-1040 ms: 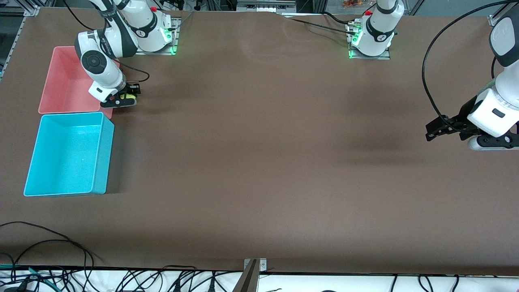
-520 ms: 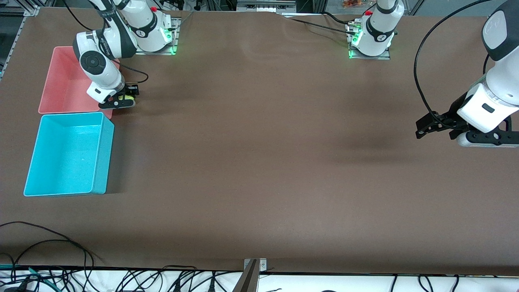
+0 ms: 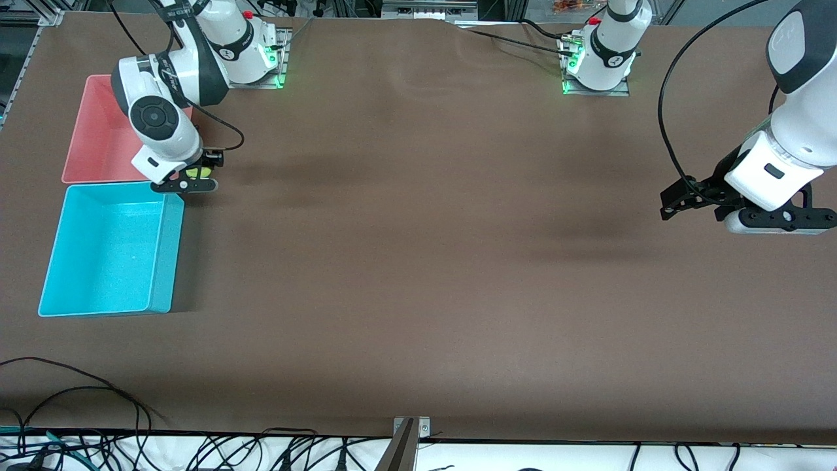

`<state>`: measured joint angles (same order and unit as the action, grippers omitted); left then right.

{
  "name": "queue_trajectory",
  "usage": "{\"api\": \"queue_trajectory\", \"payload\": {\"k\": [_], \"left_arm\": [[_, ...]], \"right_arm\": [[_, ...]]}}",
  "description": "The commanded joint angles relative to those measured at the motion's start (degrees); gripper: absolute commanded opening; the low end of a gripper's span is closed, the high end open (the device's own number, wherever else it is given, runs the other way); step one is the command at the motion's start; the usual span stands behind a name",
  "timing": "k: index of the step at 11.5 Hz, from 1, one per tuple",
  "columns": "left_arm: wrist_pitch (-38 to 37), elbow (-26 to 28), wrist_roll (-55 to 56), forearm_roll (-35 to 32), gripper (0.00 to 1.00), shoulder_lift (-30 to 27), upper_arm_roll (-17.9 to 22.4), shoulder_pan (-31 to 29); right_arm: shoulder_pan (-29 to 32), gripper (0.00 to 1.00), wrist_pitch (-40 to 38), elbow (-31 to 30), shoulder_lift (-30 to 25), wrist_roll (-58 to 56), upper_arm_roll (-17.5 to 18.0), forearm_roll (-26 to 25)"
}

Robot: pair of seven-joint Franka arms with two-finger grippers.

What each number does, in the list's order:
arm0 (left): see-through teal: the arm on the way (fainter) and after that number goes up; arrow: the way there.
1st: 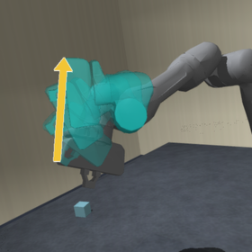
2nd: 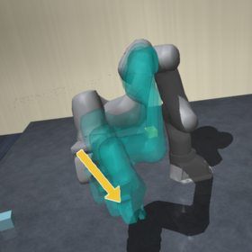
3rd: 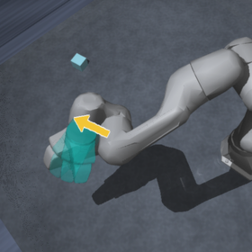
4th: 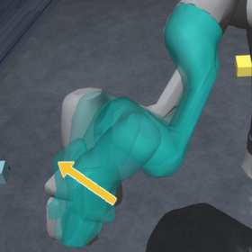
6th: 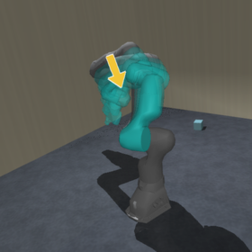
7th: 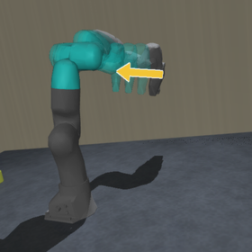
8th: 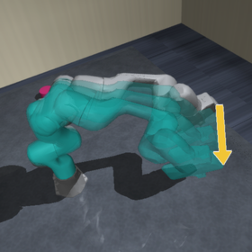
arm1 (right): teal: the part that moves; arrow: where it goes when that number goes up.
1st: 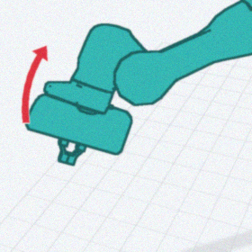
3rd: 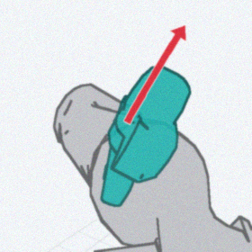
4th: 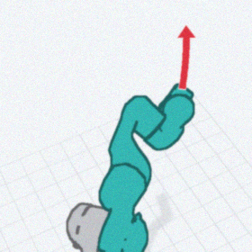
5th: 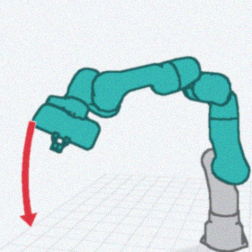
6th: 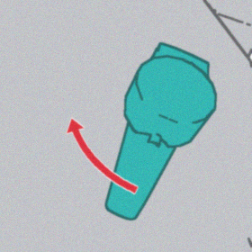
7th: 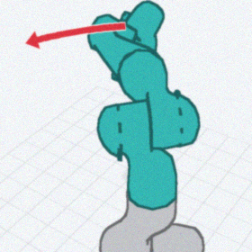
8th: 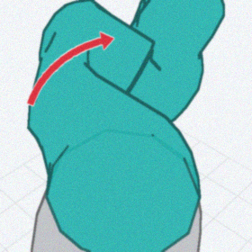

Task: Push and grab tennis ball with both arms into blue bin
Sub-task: 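Close the right gripper on the tennis ball and lift it, then carry the ball over the cyan bin and open the right gripper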

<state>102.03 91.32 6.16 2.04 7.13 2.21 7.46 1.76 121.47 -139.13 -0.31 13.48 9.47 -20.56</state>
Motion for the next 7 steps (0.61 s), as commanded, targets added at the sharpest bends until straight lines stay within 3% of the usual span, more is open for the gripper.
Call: {"api": "queue_trajectory", "payload": {"k": [1,4,7], "left_arm": [[-2.79,-0.53,0.43,-4.21,1.0,-1.07,1.04,2.72],[-3.24,-0.36,-0.98,-4.94,1.0,-1.07,0.52,2.04],[-3.33,-0.62,-0.72,-4.68,1.0,-1.51,0.51,2.04]], "right_arm": [[-0.26,0.33,-14.91,17.0,5.83,-0.56,1.78,5.07],[0.52,0.33,-23.98,31.08,9.53,-6.44,1.35,8.69],[5.08,0.33,-24.88,38.48,13.65,-14.25,0.82,8.61]]}}
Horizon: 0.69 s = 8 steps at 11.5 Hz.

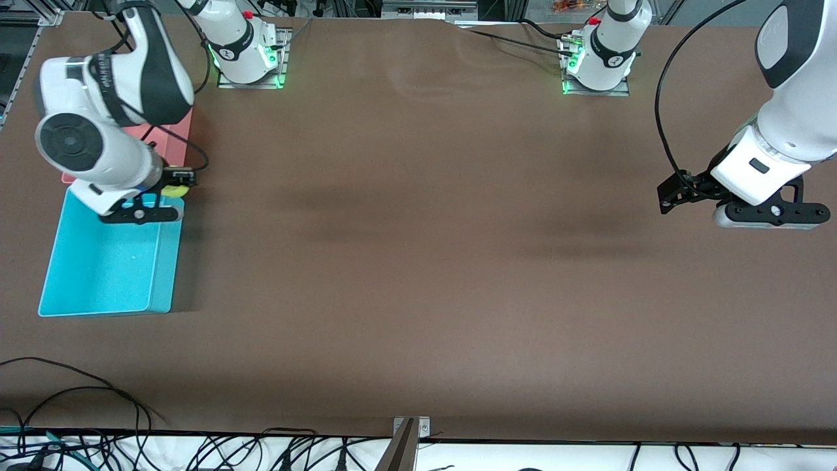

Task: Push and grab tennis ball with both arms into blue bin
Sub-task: 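Carry the ball over the cyan bin and open the right gripper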

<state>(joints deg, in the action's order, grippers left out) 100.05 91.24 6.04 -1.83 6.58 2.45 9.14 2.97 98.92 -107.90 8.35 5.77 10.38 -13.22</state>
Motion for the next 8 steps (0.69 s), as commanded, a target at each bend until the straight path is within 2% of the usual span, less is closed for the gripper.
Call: {"api": "queue_trajectory", "payload": {"k": [1,3,5,8], "left_arm": [[-1.35,-0.63,-0.33,-0.71,1.0,-0.96,0.28,0.35],[-1.35,-0.63,-0.33,-0.54,1.0,-0.96,0.28,0.35],[-1.43,-0.54,-0.16,-0.54,1.0,-1.39,0.28,0.43],[-2.48,-0.54,-0.85,-0.45,1.0,-1.49,0.63,0.43]], "right_arm": [[6.07,0.33,-1.89,8.74,6.75,-9.86,-0.09,1.18],[10.46,0.33,0.64,11.03,9.92,-15.93,-0.09,1.0],[14.24,0.33,5.03,10.61,12.56,-21.38,-0.09,1.35],[18.12,0.33,13.72,4.48,13.72,-23.69,-0.09,1.35]]}}
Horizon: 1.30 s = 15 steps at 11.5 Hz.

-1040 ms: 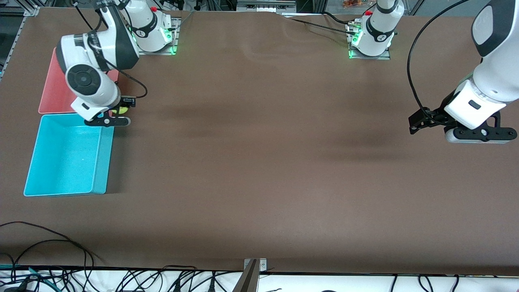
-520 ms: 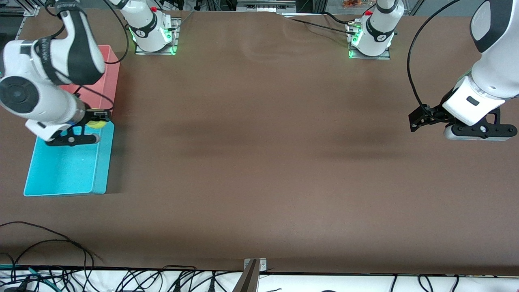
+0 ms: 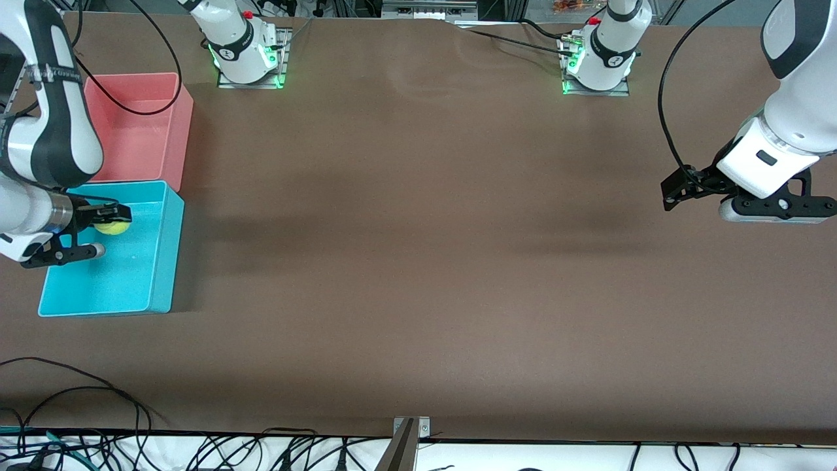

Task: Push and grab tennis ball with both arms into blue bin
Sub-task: 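Carry the ball over the cyan bin and open the right gripper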

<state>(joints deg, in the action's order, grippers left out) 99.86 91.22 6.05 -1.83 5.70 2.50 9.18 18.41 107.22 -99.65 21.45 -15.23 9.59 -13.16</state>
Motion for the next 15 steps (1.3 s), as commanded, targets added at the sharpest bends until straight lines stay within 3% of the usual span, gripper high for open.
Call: {"api": "queue_trajectory", "payload": {"k": [1,4,6,11,15], "left_arm": [[-2.39,-0.51,0.01,-0.45,1.0,-0.6,0.22,0.49],[-2.56,-0.51,-0.77,-0.36,1.0,-0.51,0.48,0.76],[-2.56,-0.6,-0.16,-0.36,1.0,-0.51,0.57,0.93],[-4.05,-0.6,-1.12,-0.36,1.0,-0.86,0.49,0.32],[-6.25,-0.51,-6.37,1.91,1.0,-3.06,2.41,0.05]], "right_arm": [[4.25,0.33,9.55,-7.36,0.35,-3.74,0.7,1.3],[7.07,0.33,18.98,-15.29,0.08,-4.37,0.79,1.39],[7.95,0.33,18.82,-16.27,0.69,-4.46,0.79,2.34],[11.29,0.36,15.65,-16.37,2.63,-11.3,0.79,10.25],[12.17,1.0,15.65,-16.28,3.07,-11.67,0.79,10.53]]}}
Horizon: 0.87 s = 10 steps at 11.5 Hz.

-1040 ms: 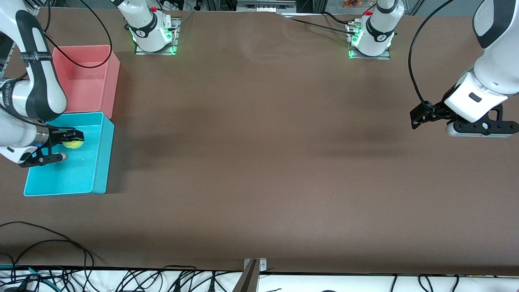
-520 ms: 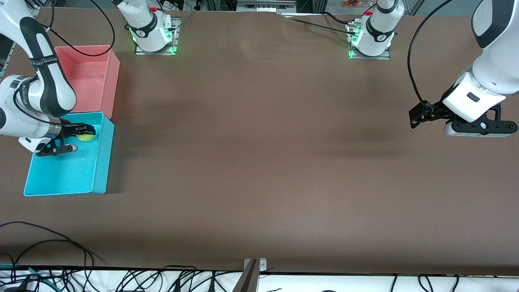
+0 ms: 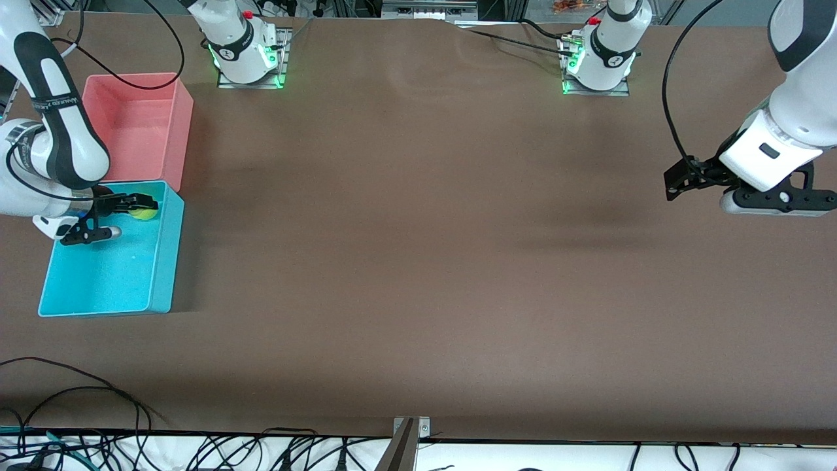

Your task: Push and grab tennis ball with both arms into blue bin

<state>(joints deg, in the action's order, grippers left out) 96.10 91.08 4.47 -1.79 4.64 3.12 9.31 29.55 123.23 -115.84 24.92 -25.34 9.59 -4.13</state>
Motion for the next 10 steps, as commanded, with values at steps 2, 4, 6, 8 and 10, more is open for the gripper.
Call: {"api": "queue_trajectory", "payload": {"k": [2,4,6,8,10], "left_arm": [[-2.14,-1.07,-5.96,6.43,1.0,-2.09,3.55,0.1],[-2.32,-3.88,-5.53,7.15,1.0,-2.09,3.21,1.06],[-3.54,-6.78,-6.22,6.89,1.0,-1.48,2.94,0.89],[-5.47,-8.97,-6.31,6.8,1.0,-0.6,-0.21,-0.86],[-5.92,-10.04,-6.4,6.53,1.0,-0.07,-2.67,-3.4]], "right_arm": [[1.03,1.0,-0.44,0.0,-0.92,-1.56,0.87,1.5],[0.94,1.0,-1.14,0.87,-2.32,-1.56,1.04,1.5],[0.68,1.0,-5.51,5.42,-3.65,-0.86,1.31,1.41],[0.59,1.0,-12.28,11.39,-3.74,-0.59,1.92,1.5],[0.59,1.0,-19.56,18.76,-3.91,-0.33,1.92,1.58]]}}
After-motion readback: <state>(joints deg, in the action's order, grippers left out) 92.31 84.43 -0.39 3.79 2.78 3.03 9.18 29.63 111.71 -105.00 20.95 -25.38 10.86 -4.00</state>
